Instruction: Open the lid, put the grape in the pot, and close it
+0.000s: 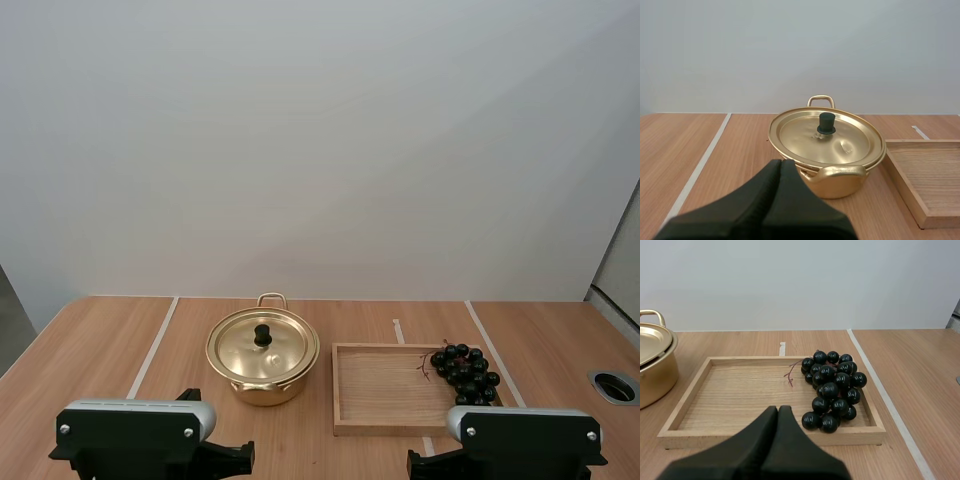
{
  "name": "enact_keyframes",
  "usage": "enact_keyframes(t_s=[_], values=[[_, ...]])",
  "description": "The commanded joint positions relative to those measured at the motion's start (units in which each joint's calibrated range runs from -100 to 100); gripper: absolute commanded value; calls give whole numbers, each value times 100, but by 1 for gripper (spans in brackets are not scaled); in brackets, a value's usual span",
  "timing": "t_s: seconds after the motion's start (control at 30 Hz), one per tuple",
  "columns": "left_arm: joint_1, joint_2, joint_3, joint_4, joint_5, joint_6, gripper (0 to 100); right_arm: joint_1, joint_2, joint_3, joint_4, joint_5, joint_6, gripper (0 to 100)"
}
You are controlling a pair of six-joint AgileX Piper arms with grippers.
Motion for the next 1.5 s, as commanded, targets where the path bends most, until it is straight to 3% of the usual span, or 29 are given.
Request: enact_keyframes(t_s=[0.0,0.47,0.6,0.9,1.17,1.23,1.3,1.33,1.37,1.47], values=[[15,-42,11,49,-144,-31,0,-21,-34,0,17,16,-13,0],[15,-42,-92,80,-144,-31,0,-21,-34,-64,17,-23,-13,0],[15,-42,-1094,92,22,-31,0,-21,-34,-1021,71,478,-13,0],[15,-42,-3586,160,3028,-31,0,-21,-34,-3370,122,2577,-13,0],[15,-42,-4258,173,4004,-31,2,-21,-34,-3952,134,3629,-36,0],[15,-39,-4258,173,3964,-21,12,-21,-34,-3952,27,3629,-36,0],[15,150,-4258,173,4003,65,31,-21,-34,-3952,-3,3629,-36,18],[15,273,-4258,173,4042,112,40,-21,-34,-3952,-3,3629,-36,31],[15,501,-4258,173,4094,169,57,-21,-34,-3952,-34,3629,-44,47],[15,1161,-4258,156,4162,361,98,-21,-34,-3952,-146,3629,-196,81]])
